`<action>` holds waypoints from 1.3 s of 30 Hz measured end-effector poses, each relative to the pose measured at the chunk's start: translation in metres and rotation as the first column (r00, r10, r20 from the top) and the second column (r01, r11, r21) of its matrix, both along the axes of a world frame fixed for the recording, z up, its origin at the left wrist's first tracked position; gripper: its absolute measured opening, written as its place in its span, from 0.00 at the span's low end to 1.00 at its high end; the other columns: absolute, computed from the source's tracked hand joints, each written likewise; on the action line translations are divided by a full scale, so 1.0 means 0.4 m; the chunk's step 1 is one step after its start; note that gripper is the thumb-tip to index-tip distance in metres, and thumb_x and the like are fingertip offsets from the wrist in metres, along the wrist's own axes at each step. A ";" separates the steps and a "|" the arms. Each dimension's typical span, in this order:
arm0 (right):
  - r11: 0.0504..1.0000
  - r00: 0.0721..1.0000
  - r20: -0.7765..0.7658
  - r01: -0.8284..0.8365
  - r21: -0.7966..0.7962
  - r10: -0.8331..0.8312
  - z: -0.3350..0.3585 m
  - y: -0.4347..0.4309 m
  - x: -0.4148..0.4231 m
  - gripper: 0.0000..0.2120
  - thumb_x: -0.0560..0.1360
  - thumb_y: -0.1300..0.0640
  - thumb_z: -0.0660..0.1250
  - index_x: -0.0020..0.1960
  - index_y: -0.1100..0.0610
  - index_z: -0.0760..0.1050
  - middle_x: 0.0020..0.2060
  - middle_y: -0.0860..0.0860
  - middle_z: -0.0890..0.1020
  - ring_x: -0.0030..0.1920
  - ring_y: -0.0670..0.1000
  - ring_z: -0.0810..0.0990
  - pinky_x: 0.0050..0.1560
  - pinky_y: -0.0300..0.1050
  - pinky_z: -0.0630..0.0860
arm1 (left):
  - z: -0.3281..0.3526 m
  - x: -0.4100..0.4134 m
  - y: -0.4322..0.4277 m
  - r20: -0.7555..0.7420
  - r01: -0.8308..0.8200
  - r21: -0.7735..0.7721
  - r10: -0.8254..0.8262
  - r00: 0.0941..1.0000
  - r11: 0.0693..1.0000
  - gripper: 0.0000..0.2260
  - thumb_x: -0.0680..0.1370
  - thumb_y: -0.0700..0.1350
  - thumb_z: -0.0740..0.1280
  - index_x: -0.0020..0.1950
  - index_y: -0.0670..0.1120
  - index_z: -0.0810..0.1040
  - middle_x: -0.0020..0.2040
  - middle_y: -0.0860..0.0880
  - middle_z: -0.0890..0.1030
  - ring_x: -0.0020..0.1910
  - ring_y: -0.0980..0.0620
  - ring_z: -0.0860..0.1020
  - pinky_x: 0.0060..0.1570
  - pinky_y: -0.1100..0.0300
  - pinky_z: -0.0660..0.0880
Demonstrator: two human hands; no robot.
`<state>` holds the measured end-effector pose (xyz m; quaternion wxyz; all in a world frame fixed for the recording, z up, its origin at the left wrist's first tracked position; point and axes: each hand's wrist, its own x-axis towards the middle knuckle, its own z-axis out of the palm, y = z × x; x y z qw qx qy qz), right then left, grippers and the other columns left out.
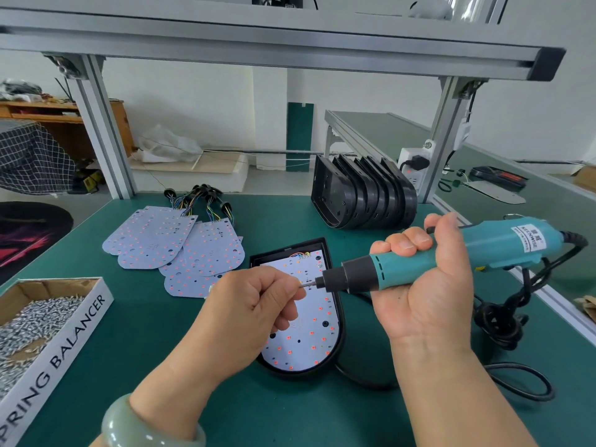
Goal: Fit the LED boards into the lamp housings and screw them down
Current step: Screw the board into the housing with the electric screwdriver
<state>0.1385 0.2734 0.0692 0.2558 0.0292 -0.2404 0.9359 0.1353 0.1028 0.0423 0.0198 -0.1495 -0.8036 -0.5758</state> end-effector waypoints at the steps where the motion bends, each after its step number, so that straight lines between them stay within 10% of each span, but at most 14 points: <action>1: 1.000 1.000 -0.001 -0.006 -0.001 0.006 -0.001 -0.002 0.000 0.09 0.71 0.51 0.66 0.38 0.51 0.68 0.26 0.43 0.68 0.25 0.43 0.68 0.32 0.36 0.73 | 0.001 0.000 -0.002 -0.002 0.002 -0.017 -0.002 1.000 1.000 0.14 0.79 0.47 0.63 0.35 0.57 0.81 0.31 0.53 0.81 0.27 0.60 0.76 0.30 0.67 0.74; 23: 0.996 0.999 0.020 0.030 -0.087 -0.028 0.002 0.013 -0.002 0.11 0.77 0.51 0.64 0.37 0.51 0.69 0.27 0.43 0.68 0.25 0.43 0.68 0.32 0.35 0.72 | 0.011 0.020 0.029 0.025 0.011 0.276 -0.018 1.000 0.961 0.12 0.76 0.40 0.67 0.39 0.54 0.85 0.33 0.48 0.84 0.30 0.56 0.80 0.32 0.68 0.75; 31: 0.997 1.000 -0.014 -0.009 -0.078 0.008 0.000 0.011 -0.003 0.12 0.77 0.52 0.64 0.35 0.51 0.69 0.26 0.43 0.69 0.25 0.43 0.69 0.32 0.36 0.72 | 0.010 0.024 0.024 -0.067 -0.014 0.184 0.026 0.997 0.983 0.12 0.74 0.38 0.69 0.38 0.54 0.84 0.34 0.50 0.84 0.30 0.58 0.80 0.32 0.70 0.75; 33: 0.997 1.000 -0.005 -0.002 -0.083 0.001 0.000 0.013 -0.005 0.13 0.78 0.52 0.63 0.35 0.51 0.69 0.26 0.43 0.68 0.25 0.43 0.69 0.32 0.36 0.72 | 0.016 0.026 0.023 -0.029 0.013 0.207 -0.007 1.000 0.978 0.02 0.72 0.47 0.72 0.43 0.53 0.84 0.36 0.51 0.85 0.32 0.57 0.81 0.35 0.69 0.76; 35: 0.996 1.000 0.003 0.007 -0.091 -0.006 -0.001 0.017 -0.006 0.13 0.77 0.52 0.64 0.34 0.51 0.70 0.26 0.43 0.68 0.25 0.43 0.69 0.32 0.35 0.72 | 0.009 0.014 0.010 0.008 -0.016 0.207 0.014 1.000 0.978 0.16 0.66 0.59 0.72 0.49 0.52 0.83 0.39 0.53 0.85 0.36 0.57 0.82 0.37 0.67 0.77; 39: 0.995 0.999 -0.003 0.039 -0.088 -0.039 0.000 0.031 -0.008 0.12 0.77 0.52 0.64 0.36 0.51 0.69 0.27 0.43 0.68 0.26 0.43 0.68 0.33 0.36 0.72 | -0.021 -0.035 -0.039 0.037 -0.404 -0.117 0.411 0.911 0.907 0.22 0.73 0.57 0.69 0.62 0.46 0.78 0.38 0.55 0.82 0.40 0.64 0.79 0.43 0.65 0.74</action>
